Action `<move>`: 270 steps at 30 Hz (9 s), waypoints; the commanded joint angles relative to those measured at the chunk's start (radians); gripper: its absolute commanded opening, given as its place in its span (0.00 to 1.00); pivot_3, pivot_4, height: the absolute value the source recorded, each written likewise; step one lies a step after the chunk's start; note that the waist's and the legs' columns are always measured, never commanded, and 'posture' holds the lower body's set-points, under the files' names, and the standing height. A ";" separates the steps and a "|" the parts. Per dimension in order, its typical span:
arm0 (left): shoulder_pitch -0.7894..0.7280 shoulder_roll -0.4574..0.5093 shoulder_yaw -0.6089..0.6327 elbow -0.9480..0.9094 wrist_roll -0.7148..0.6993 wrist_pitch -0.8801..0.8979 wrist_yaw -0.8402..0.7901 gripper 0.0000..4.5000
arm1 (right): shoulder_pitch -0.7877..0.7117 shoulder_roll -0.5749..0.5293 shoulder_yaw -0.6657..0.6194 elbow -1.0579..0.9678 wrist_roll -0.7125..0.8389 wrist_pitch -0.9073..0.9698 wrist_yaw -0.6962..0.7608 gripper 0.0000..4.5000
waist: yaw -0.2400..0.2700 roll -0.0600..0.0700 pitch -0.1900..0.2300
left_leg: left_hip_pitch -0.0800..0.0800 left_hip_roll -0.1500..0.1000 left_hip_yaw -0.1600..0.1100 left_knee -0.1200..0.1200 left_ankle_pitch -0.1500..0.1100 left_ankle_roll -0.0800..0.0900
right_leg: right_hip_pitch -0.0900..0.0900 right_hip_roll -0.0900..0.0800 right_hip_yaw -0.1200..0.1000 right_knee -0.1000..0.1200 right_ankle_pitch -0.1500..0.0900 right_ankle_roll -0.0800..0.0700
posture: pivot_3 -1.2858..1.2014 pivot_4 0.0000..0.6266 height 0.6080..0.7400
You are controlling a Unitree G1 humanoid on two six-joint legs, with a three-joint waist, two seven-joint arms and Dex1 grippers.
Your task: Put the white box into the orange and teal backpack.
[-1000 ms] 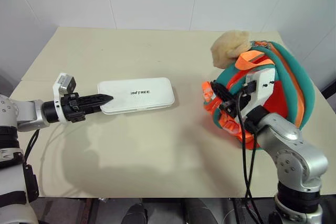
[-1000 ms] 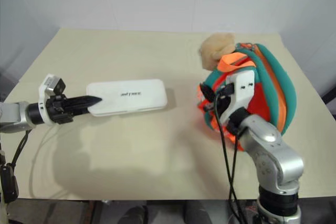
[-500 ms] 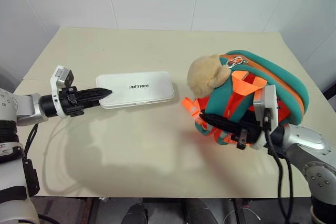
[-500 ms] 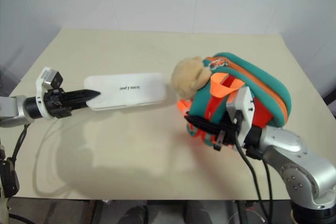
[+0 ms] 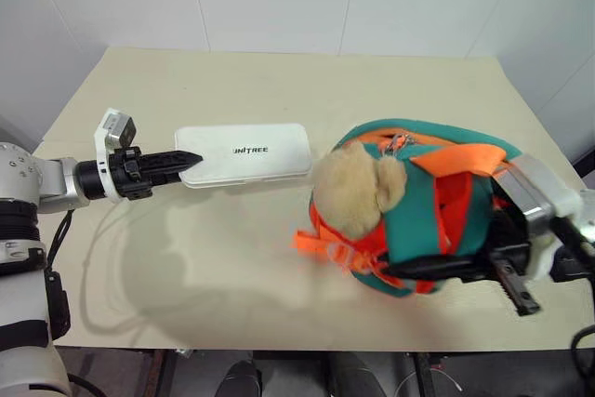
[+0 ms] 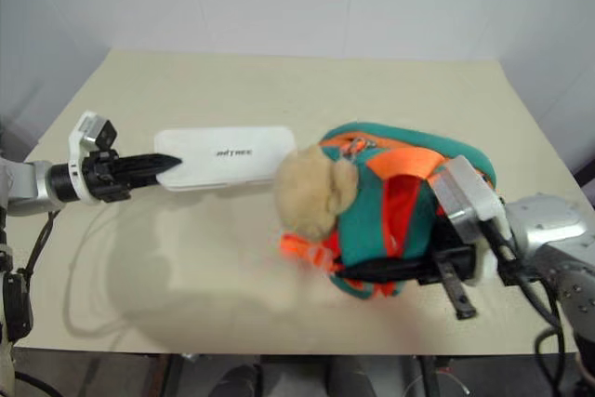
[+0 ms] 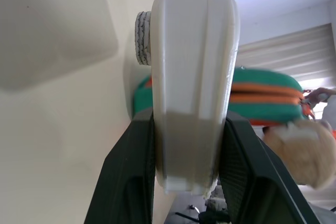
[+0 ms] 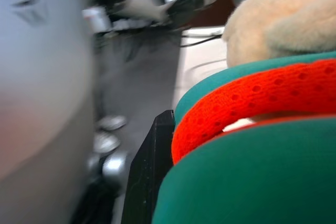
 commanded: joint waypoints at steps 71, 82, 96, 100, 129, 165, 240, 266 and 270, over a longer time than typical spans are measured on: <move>0.110 -0.026 0.055 -0.425 0.029 -0.799 -0.519 0.28 | -0.077 0.061 0.148 0.193 -0.257 -0.189 0.119 0.11 | 0.002 0.002 0.001 | 0.000 0.002 0.002 0.009 -0.004 0.001 | 0.002 0.001 0.000 0.002 0.000 0.000 | 0.52 0.24 1.00; 0.110 0.011 -0.005 -0.590 0.025 -0.716 -0.493 0.28 | -0.108 0.085 0.173 0.215 -0.286 -0.194 0.127 0.11 | 0.001 0.002 0.001 | 0.000 0.002 0.002 0.009 -0.005 0.002 | 0.002 0.001 0.000 0.002 0.000 0.000 | 0.52 0.24 1.00; -0.010 -0.074 -0.235 -0.606 0.242 -0.778 -0.393 0.28 | -0.115 0.106 0.187 0.206 -0.306 -0.184 0.111 0.11 | 0.002 0.002 0.001 | 0.000 0.002 0.002 0.010 -0.005 0.002 | 0.002 0.001 0.000 0.002 0.000 0.000 | 0.52 0.24 1.00; -0.056 -0.151 -0.263 -0.615 0.264 -0.771 -0.344 0.28 | -0.121 0.111 0.195 0.210 -0.312 -0.183 0.106 0.11 | 0.004 0.002 0.001 | 0.000 0.002 0.002 0.011 -0.005 0.002 | 0.003 0.001 0.000 0.003 0.000 0.000 | 0.52 0.24 1.00; -0.103 -0.484 -0.419 -0.651 0.375 -0.712 -0.144 0.28 | -0.132 0.183 0.233 0.211 -0.352 -0.192 0.041 0.11 | 0.004 0.002 0.001 | 0.000 0.001 0.002 0.014 -0.005 0.002 | 0.005 0.001 0.001 0.004 0.001 0.002 | 0.52 0.24 1.00; -0.025 -0.052 -0.099 -0.790 0.199 -0.670 -0.333 0.99 | -0.126 0.169 0.226 0.238 -0.385 -0.225 0.048 0.11 | 0.001 0.003 0.002 | 0.001 0.002 0.002 0.012 -0.005 0.003 | 0.004 0.001 0.001 0.003 0.001 0.002 | 0.52 0.24 1.00; 0.066 -0.011 -0.030 -0.782 0.088 -0.781 -0.123 0.25 | -0.139 0.164 0.234 0.274 -0.412 -0.226 0.060 0.11 | -0.002 0.003 0.002 | 0.002 0.002 0.003 0.011 -0.005 0.002 | 0.005 0.002 0.002 0.002 0.001 0.002 | 0.52 0.24 1.00; 0.203 0.051 -0.188 -0.624 0.251 -0.846 -0.345 0.25 | -0.105 0.210 0.152 0.225 -0.283 -0.211 -0.008 0.11 | 0.000 0.003 0.002 | 0.002 0.002 0.004 0.011 -0.005 0.003 | 0.005 0.002 0.002 0.002 0.001 0.002 | 0.52 0.24 1.00; 0.210 0.047 -0.207 -0.618 0.270 -0.848 -0.362 0.25 | -0.094 0.225 0.139 0.218 -0.264 -0.223 -0.021 0.11 | 0.000 0.004 0.002 | 0.002 0.002 0.004 0.010 -0.005 0.003 | 0.005 0.002 0.002 0.002 0.001 0.002 | 0.52 0.24 1.00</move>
